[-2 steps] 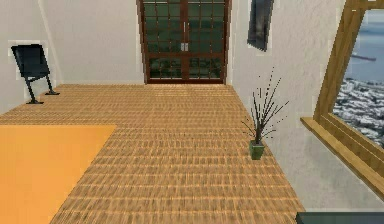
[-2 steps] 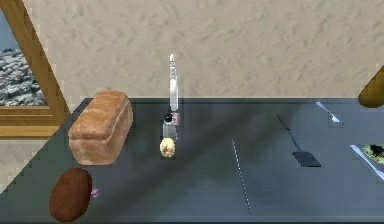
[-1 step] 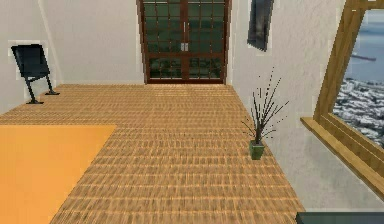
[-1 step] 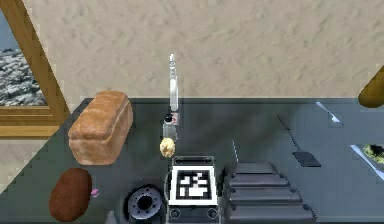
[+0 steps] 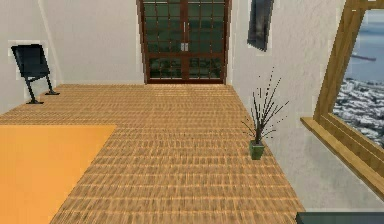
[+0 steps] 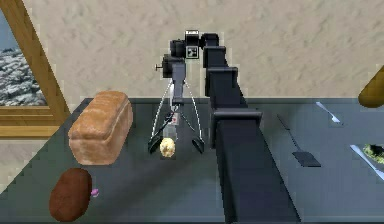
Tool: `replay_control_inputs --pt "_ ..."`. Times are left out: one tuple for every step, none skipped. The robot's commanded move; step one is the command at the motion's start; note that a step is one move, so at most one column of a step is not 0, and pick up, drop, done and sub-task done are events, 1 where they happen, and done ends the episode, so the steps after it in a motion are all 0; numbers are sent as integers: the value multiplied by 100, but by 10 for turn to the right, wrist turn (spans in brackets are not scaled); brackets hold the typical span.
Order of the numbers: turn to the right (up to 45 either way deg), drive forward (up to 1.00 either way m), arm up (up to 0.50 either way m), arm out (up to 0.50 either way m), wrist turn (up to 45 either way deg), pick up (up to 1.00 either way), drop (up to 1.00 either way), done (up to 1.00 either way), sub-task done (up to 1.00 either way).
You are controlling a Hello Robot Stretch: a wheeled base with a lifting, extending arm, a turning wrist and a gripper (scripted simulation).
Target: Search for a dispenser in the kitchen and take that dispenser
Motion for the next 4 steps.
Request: replay_control_inputs --pt "0 0 0 0 450 0 0 0 0" --pt "0 0 0 0 450 0 0 0 0" --pt "0 0 0 0 450 0 0 0 0" --pt "0 0 0 0 360 0 0 0 0"
